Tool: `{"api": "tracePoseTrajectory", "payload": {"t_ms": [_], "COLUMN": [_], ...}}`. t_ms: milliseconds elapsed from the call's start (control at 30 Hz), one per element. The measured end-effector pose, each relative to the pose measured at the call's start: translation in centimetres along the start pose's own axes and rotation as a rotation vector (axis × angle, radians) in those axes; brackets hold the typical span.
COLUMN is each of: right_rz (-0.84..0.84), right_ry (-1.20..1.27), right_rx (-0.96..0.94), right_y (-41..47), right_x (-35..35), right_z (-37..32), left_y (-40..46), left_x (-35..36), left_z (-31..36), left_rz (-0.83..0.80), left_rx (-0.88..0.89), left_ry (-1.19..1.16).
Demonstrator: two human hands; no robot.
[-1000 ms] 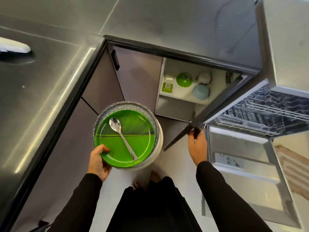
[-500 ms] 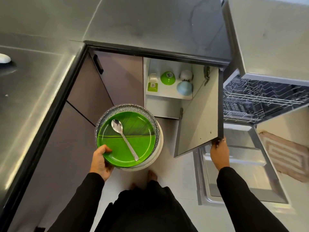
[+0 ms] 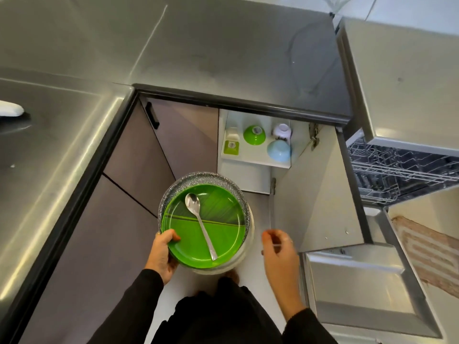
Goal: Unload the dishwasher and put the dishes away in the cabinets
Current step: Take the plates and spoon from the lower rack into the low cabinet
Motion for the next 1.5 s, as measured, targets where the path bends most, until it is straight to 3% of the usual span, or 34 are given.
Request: {"api": "tracePoseTrajectory", "payload": {"t_ms": [67, 133, 267, 400, 467, 600, 667, 867, 1000, 1167, 1333, 1500], "right_rz": [-0.111, -0.294, -0.604, -0.645, -0.577, -0.140, -0.006, -0.136, -0.159, -0.044, -0.071, -0.081], "right_ry": [-0.082, -0.257, -0.600, -0.685, -0.612, -0.350, -0.312, -0.168, 0.068, 0.311, 0.275, 0.099], "right_rx": [-0.260, -0.384, -0.328, -0.284, -0.211, -0.028, 0.097, 0.388, 0.369, 0.309, 0.196, 0.133], "right_y": [1.8, 3.7, 8.0, 12.0, 14.4, 19.6, 21.8, 26.3, 29.5, 35.6, 42.6, 47.5], "right_x": [2.6, 5.8, 10.9, 12.3, 11.6, 7.5, 6.7, 12.3, 16.8, 20.3, 22.6, 25.1], "right_z": [-4.2, -5.5, -3.3, -1.4, 0.2, 5.0, 10.3, 26.3, 35.2, 44.1, 50.0, 53.9], "left_y": [1.0, 2.2, 4.5, 7.1, 8.7, 13.5, 17.2, 30.9, 40.7, 50.6, 58.9, 64.4], "left_x": [0.9, 2.2, 5.4, 8.3, 9.5, 10.9, 11.7, 13.5, 14.8, 17.3, 20.7, 22.8], "left_z": [0.1, 0.3, 0.8, 1.7, 1.8, 1.8, 1.8, 0.3, -1.5, -2.5, -1.9, 0.4], "left_rz": [0.007, 0.007, -0.004, -0.004, 0.004, 0.001, -0.022, -0.010, -0.085, -0.149, -0.216, -0.195], "left_rx": [-0.020, -0.040, -0.062, -0.090, -0.104, -0.137, -0.149, -0.098, -0.072, -0.025, 0.025, 0.195], "left_ry": [0.016, 0.036, 0.053, 0.098, 0.101, 0.103, 0.140, 0.216, 0.232, 0.209, 0.242, 0.177]}}
Point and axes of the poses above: each hand's wrist, its own y-axis towards the middle knuckle, its own x-axis out of the palm, z = x × y, the point moved 7 cm from there along y, towards the middle knuckle, and after that the axes turned 14 degrees about -x, right-handed, at the moved point
